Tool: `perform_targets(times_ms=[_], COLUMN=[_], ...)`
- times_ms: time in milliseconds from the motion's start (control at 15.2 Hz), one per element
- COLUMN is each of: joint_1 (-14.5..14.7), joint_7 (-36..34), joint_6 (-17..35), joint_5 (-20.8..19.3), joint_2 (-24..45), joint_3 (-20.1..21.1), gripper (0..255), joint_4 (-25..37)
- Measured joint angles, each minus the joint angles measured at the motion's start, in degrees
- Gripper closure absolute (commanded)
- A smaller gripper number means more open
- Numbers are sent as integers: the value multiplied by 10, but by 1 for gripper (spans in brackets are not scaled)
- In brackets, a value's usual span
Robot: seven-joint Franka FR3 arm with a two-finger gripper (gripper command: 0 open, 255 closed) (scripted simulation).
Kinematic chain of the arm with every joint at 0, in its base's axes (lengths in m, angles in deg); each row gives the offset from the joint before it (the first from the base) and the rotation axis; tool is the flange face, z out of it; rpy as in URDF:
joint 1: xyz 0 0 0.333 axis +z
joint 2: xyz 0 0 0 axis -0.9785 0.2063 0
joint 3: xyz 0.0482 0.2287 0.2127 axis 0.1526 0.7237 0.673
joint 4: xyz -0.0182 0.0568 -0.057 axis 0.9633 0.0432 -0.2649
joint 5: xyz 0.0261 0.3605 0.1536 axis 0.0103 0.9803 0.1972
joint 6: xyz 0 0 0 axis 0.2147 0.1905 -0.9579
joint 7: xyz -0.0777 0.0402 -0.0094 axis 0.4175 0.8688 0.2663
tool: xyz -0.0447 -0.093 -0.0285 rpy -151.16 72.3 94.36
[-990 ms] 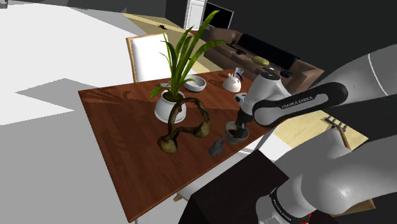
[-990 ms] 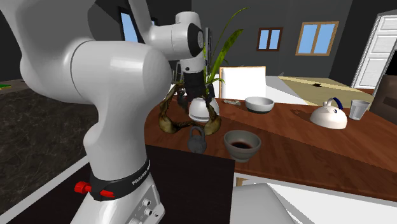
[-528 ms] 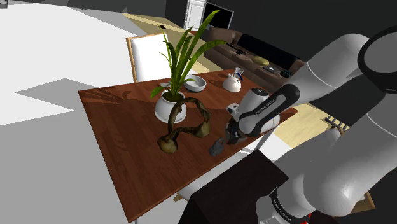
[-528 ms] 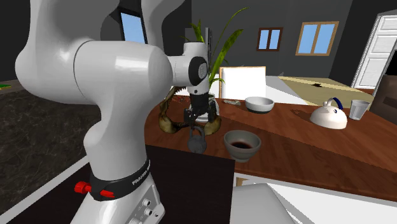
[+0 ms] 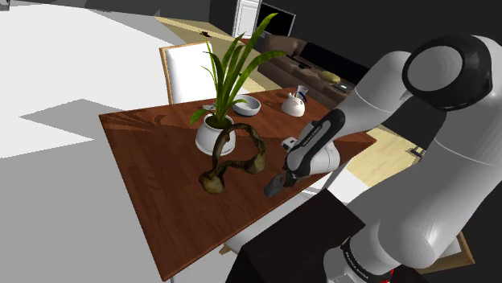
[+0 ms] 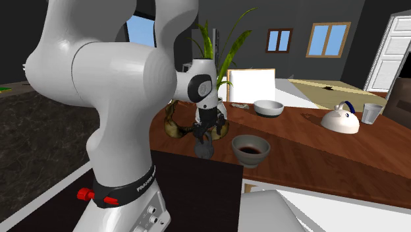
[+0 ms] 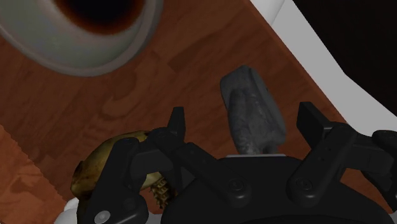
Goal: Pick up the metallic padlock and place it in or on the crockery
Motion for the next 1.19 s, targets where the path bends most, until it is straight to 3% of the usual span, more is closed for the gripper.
perform_targets(times_ms=[396, 462, 1188], joint_1=[-12, -12, -6], joint_7=[4, 4, 2], joint_6=[6, 6, 2], joint_5=[5, 5, 3], joint_2=[9, 9, 4], joint_3=[13, 13, 6], gripper=[0, 255, 255], joint_4=[4, 4, 2])
